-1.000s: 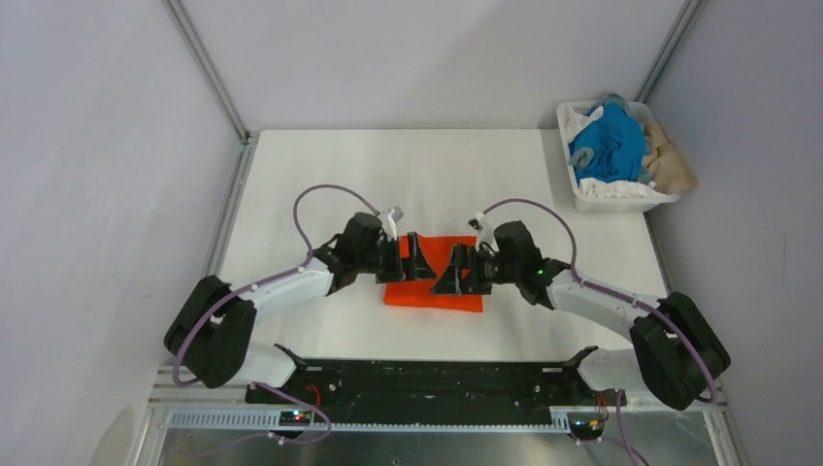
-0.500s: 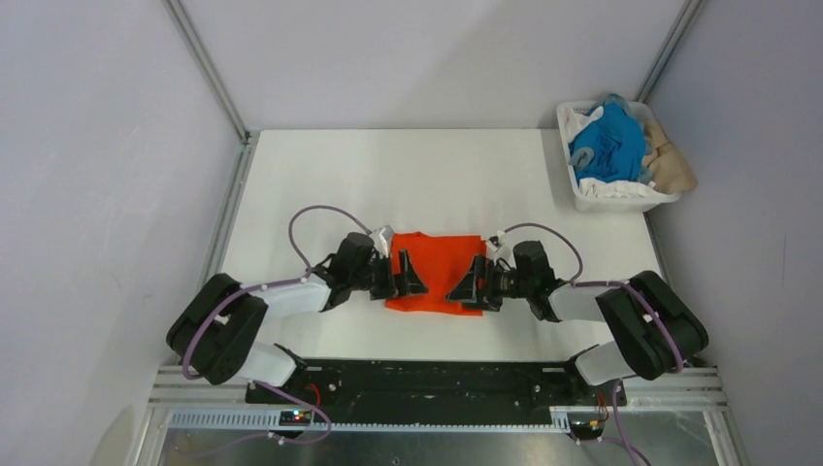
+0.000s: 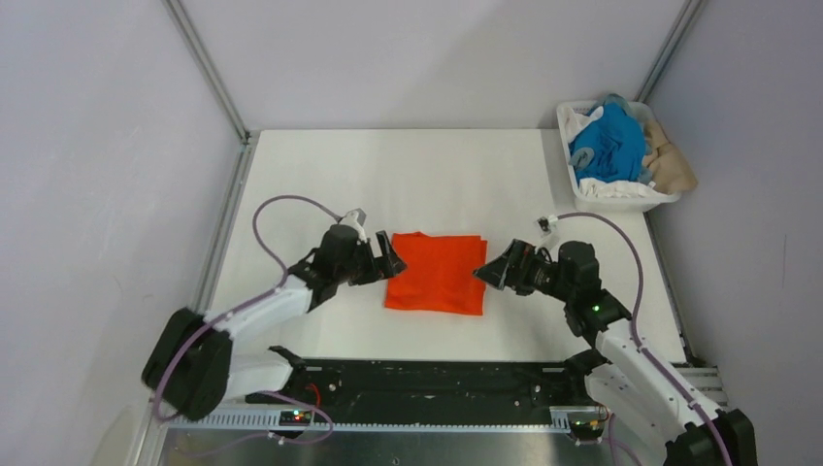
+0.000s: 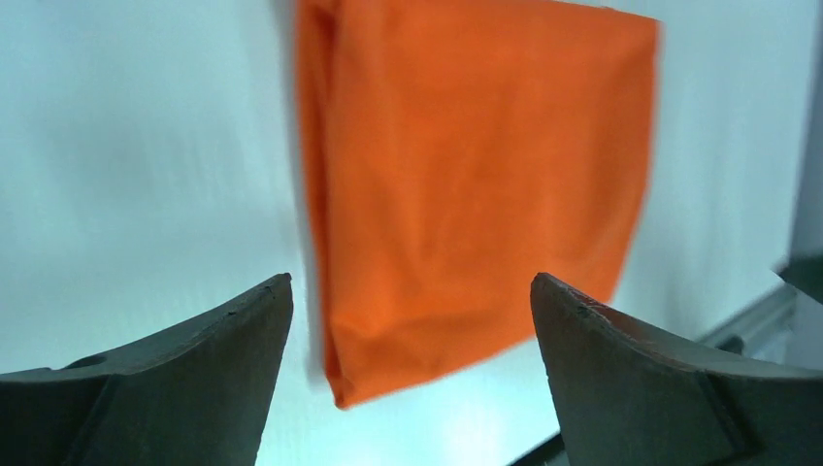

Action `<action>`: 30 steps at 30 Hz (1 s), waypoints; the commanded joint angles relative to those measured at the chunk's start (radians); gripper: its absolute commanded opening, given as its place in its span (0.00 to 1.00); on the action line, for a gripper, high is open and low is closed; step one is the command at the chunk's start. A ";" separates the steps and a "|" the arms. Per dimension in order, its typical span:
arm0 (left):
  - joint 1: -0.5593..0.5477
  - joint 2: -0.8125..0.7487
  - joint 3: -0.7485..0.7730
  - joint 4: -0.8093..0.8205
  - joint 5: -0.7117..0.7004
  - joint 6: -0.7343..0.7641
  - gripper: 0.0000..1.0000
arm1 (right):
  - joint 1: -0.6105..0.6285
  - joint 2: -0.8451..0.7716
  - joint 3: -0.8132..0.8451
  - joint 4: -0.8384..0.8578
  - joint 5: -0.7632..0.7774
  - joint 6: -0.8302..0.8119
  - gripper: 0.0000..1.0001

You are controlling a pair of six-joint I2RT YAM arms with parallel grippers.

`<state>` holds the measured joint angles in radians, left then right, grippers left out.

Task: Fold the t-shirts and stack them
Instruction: Smooth out wrinkles on the folded tshirt, then put the neatly folded tshirt into the corner of the board with the left arm

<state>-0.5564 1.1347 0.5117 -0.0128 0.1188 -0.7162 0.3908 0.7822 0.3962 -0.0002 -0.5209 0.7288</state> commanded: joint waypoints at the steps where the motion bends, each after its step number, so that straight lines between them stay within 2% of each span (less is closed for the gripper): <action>1: 0.027 0.221 0.119 -0.083 -0.057 0.019 0.89 | -0.060 -0.041 0.009 -0.161 0.085 -0.015 0.99; 2: 0.026 0.257 0.157 -0.084 -0.038 0.020 0.83 | -0.072 -0.036 0.009 -0.160 0.056 -0.015 1.00; 4: 0.025 0.370 0.200 -0.085 -0.003 0.024 0.66 | -0.106 -0.020 0.010 -0.155 0.019 -0.017 0.99; 5: 0.024 0.393 0.221 -0.084 0.002 0.022 0.61 | -0.111 -0.013 0.009 -0.151 0.004 -0.020 0.99; 6: 0.023 0.433 0.230 -0.084 0.005 0.022 0.50 | -0.120 0.001 0.009 -0.149 -0.001 -0.021 0.99; 7: 0.022 0.452 0.247 -0.083 0.016 0.021 0.43 | -0.124 0.009 0.009 -0.144 -0.014 -0.023 0.99; 8: 0.021 0.483 0.254 -0.083 0.019 0.020 0.30 | -0.132 0.027 0.009 -0.141 -0.020 -0.025 1.00; 9: 0.018 0.496 0.268 -0.082 0.020 0.020 0.23 | -0.136 0.037 0.009 -0.131 -0.035 -0.028 0.99; 10: 0.017 0.516 0.274 -0.085 0.016 0.019 0.09 | -0.145 0.053 0.009 -0.125 -0.041 -0.029 0.99; 12: 0.019 0.536 0.304 -0.120 -0.037 0.018 0.01 | -0.162 0.080 0.009 -0.097 -0.062 -0.033 1.00; 14: 0.031 0.556 0.354 -0.189 -0.180 0.030 0.00 | -0.174 0.103 0.011 -0.067 -0.088 -0.043 0.99; 20: 0.164 0.610 0.534 -0.266 -0.325 0.162 0.00 | -0.189 0.157 0.055 -0.091 -0.059 -0.137 0.99; 24: 0.244 0.654 0.664 -0.291 -0.344 0.289 0.00 | -0.214 0.184 0.104 -0.176 -0.027 -0.216 0.99; 30: 0.404 0.831 0.986 -0.436 -0.319 0.415 0.00 | -0.263 0.214 0.132 -0.199 -0.022 -0.238 0.99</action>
<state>-0.2382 1.8893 1.3334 -0.3496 -0.1581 -0.4408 0.1539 0.9836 0.4839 -0.1684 -0.5564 0.5396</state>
